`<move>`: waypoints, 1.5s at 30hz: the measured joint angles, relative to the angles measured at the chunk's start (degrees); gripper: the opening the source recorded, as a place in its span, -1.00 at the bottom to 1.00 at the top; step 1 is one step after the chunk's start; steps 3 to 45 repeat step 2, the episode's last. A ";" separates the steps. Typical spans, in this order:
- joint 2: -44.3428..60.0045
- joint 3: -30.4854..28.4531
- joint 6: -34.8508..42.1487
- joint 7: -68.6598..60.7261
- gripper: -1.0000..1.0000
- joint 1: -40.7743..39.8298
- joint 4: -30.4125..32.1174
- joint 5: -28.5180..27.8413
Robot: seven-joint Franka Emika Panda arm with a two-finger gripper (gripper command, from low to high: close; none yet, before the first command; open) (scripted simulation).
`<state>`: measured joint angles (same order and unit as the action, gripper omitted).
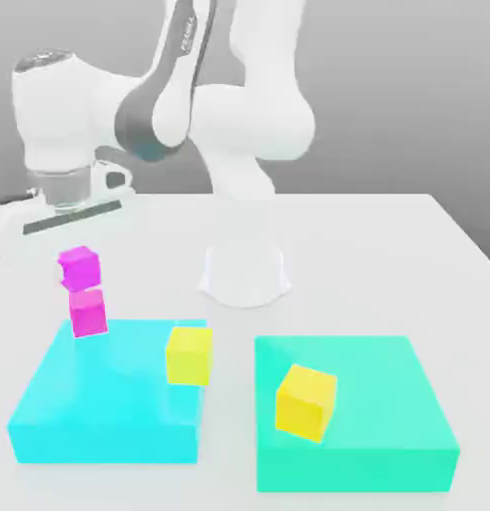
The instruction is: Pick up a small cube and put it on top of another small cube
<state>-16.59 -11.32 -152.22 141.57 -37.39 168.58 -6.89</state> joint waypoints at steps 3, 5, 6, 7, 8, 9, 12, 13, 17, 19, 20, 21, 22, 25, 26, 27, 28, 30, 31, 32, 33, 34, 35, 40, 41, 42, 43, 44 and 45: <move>0.00 0.00 0.00 0.00 1.00 0.00 0.00 0.00; 0.00 0.00 0.00 0.00 1.00 0.00 0.00 0.00; 0.00 0.00 0.00 0.00 1.00 0.00 0.00 0.00; 0.00 0.00 0.00 0.00 1.00 0.00 0.00 0.00; 0.00 0.00 0.00 0.00 1.00 0.00 0.00 0.00; 0.00 0.00 0.00 0.00 1.00 0.00 0.00 0.00; 0.00 0.00 0.00 0.00 1.00 0.00 0.00 0.00; 0.00 0.00 0.00 0.00 1.00 0.00 0.00 0.00; 0.00 0.00 0.00 0.00 1.00 0.00 0.00 0.00; 0.00 0.00 0.00 0.00 1.00 0.00 0.00 0.00; 0.00 0.00 0.00 0.00 1.00 0.00 0.00 0.00; 0.00 0.00 0.00 0.00 1.00 0.00 0.00 0.00; 0.00 0.00 0.00 0.00 1.00 0.00 0.00 0.00; 0.00 0.00 0.00 0.00 1.00 0.00 0.00 0.00; 0.00 0.00 0.00 0.00 1.00 0.00 0.00 0.00; 0.00 0.00 0.00 0.00 1.00 0.00 0.00 0.00; 0.00 0.00 0.00 0.00 1.00 0.00 0.00 0.00; 0.00 0.00 0.00 0.00 1.00 0.00 0.00 0.00; 0.00 0.00 0.00 0.00 1.00 0.00 0.00 0.00; 0.00 0.00 0.00 0.00 1.00 0.00 0.00 0.00; 0.00 0.00 0.00 0.00 1.00 0.00 0.00 0.00; 0.00 0.00 0.00 0.00 1.00 0.00 0.00 0.00; 0.00 0.00 0.00 0.00 1.00 0.00 0.00 0.00; 0.00 0.00 0.00 0.00 1.00 0.00 0.00 0.00; 0.00 0.00 0.00 0.00 1.00 0.00 0.00 0.00; 0.00 0.00 0.00 0.00 1.00 0.00 0.00 0.00; 0.00 0.00 0.00 0.00 1.00 0.00 0.00 0.00; 0.00 0.00 0.00 0.00 1.00 0.00 0.00 0.00; 0.00 0.00 0.00 0.00 1.00 0.00 0.00 0.00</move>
